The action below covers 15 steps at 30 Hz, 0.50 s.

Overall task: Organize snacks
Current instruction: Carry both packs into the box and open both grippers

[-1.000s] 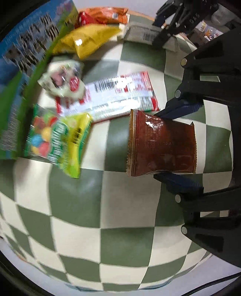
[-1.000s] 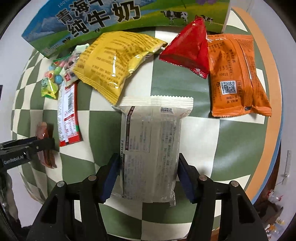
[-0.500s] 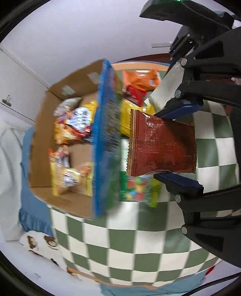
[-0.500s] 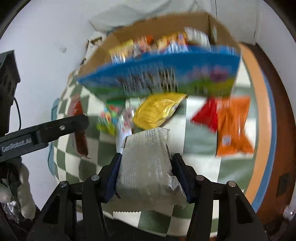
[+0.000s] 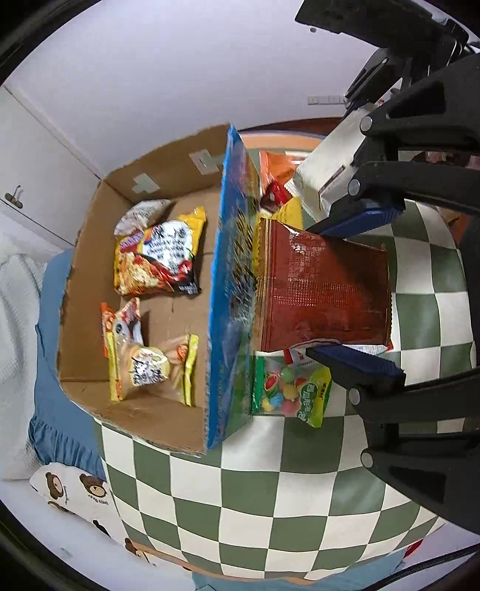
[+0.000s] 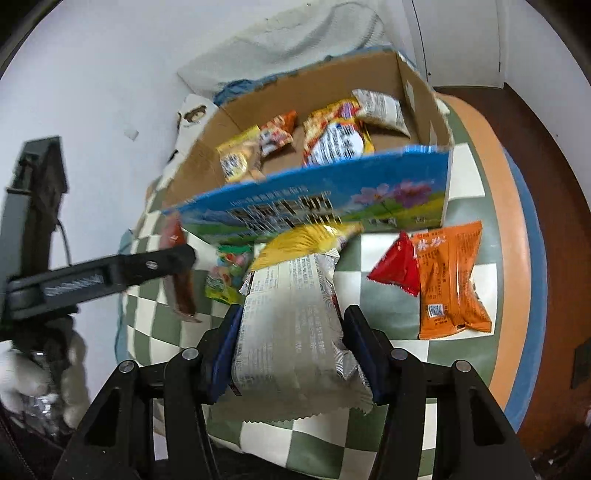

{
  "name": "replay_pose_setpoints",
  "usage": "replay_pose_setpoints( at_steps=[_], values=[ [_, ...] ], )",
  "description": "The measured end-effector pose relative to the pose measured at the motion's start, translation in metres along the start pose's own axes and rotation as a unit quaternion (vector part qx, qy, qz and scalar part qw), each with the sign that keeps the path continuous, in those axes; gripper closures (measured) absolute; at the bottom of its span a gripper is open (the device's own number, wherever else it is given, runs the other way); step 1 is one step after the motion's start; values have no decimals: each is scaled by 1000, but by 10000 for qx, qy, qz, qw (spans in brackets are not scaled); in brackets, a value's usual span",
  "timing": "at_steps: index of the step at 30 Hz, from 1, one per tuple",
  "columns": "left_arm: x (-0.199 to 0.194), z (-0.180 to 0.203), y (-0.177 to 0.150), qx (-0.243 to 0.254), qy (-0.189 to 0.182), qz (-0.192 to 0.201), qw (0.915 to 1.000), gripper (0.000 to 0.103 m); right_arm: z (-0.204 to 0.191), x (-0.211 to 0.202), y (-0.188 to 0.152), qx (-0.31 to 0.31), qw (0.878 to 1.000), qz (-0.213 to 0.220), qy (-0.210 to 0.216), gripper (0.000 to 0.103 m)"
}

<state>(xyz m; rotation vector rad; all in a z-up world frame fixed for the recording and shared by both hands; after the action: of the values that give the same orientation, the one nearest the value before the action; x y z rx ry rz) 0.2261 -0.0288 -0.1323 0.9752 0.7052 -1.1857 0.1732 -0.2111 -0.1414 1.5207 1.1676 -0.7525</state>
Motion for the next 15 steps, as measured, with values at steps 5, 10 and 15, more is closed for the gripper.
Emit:
replay_pose_setpoints(
  at_steps=[5,10,15],
  values=[
    [-18,18,19,90,-140,167,9997,50,-1,-41,20,56,9987,490,110,45],
    [-16,31,59,151,-91,247,9995,50,5,-59,64,177,9931,1137,-207,45],
    [14,26,108,28,113,96,9999,50,21,-28,114,388,9876,1339,-718,45]
  ],
)
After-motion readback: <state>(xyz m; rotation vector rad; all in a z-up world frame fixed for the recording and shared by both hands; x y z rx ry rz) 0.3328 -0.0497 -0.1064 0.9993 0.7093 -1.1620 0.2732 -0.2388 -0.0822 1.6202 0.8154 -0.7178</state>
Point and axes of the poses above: each gripper's, at about its wrist camera, not at the fingertips, and x roughly the way its jaws point, z to its right, y to its top, the point moved 1 cm from there along x, roughly the way its jaws point, and after that the axes turned 8 degrees about -y, right-handed, at the moved point
